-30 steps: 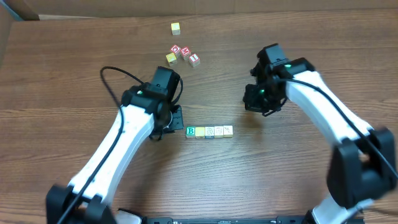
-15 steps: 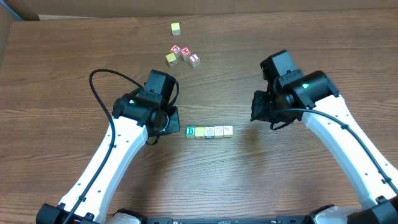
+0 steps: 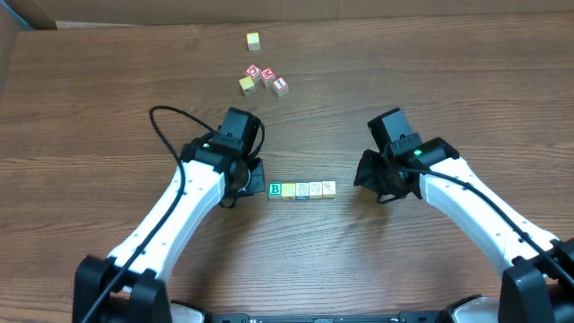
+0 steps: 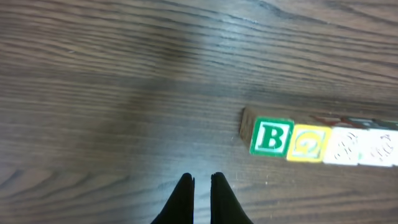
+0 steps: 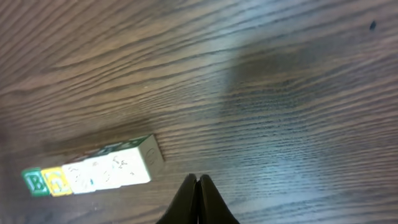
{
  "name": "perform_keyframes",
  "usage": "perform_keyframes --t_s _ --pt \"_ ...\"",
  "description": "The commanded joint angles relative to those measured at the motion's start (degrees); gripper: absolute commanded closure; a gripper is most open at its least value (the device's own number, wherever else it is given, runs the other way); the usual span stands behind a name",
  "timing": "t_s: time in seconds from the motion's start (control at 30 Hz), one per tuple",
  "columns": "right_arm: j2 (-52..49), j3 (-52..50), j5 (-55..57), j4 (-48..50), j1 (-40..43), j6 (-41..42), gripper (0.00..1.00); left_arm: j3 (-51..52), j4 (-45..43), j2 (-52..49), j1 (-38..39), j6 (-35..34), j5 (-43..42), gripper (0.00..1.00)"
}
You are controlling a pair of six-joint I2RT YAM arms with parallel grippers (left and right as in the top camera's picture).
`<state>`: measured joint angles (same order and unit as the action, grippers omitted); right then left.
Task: Flip 5 blocks
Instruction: 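Lower the right gripper against the row's right end block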
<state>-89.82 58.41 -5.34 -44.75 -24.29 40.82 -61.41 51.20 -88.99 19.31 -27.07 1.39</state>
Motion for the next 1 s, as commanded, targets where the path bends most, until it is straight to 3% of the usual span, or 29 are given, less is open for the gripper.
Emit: perform_keyframes --t_s 0.0,0.23,0.63,0.97 --pt "-0.42 -1.25 0.70 2.64 -1.36 3.72 0.96 0.50 -1.31 -2.21 -1.64 0.02 -2.43 0.96" --pt "-1.46 -2.23 7.43 5.31 -5.38 7.52 0.96 0.50 -2.62 -4.92 -6.27 3.28 -12.33 0.96" --pt "-9.09 -2.21 8.28 10.56 -7.58 8.90 0.96 0.52 -3.32 -8.02 -6.12 4.85 -12.41 0.96" --pt "-9.44 -2.21 5.05 11.54 -7.58 8.28 0.96 2.25 -4.00 -8.13 -6.12 5.03 -12.39 0.96"
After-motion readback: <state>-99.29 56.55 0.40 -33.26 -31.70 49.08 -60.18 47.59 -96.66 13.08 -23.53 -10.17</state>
